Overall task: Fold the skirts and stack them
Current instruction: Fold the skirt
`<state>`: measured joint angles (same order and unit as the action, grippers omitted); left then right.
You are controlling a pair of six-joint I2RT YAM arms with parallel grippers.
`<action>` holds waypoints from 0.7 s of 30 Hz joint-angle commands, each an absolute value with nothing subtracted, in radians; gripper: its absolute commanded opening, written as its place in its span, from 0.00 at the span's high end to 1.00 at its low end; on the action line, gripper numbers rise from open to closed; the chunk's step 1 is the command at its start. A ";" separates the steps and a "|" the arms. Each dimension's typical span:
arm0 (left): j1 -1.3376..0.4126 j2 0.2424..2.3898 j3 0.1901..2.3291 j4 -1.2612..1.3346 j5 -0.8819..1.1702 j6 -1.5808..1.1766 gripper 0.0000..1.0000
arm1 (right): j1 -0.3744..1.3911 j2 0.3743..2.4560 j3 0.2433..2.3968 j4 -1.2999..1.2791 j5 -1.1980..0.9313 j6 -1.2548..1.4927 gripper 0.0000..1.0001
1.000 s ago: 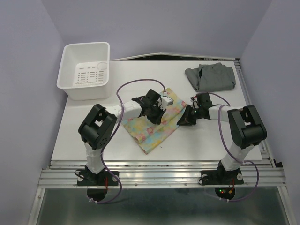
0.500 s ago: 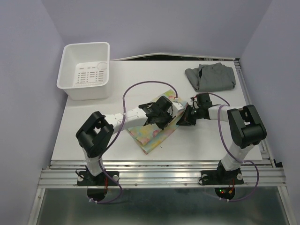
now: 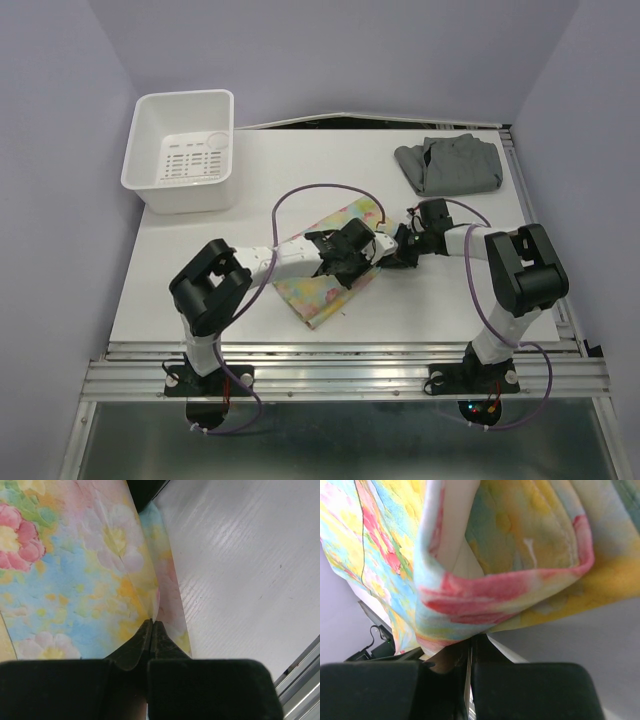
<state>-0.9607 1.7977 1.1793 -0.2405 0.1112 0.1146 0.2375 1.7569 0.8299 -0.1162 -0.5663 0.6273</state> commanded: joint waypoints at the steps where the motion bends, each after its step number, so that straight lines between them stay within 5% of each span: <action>1: -0.968 1.824 1.242 -0.262 0.150 0.095 0.94 | 0.245 1.760 0.795 -0.121 -0.514 0.620 0.99; 10: -0.968 1.891 1.284 -0.272 0.187 0.068 0.94 | 0.245 1.736 0.778 -0.118 -0.517 0.614 0.99; 17: -0.959 1.901 1.246 -0.256 0.202 0.078 0.91 | 0.200 1.689 0.825 -0.248 -0.525 0.513 0.58; 21: -0.956 1.885 1.223 -0.242 0.236 0.098 0.84 | 0.134 1.666 0.870 -0.348 -0.549 0.472 0.54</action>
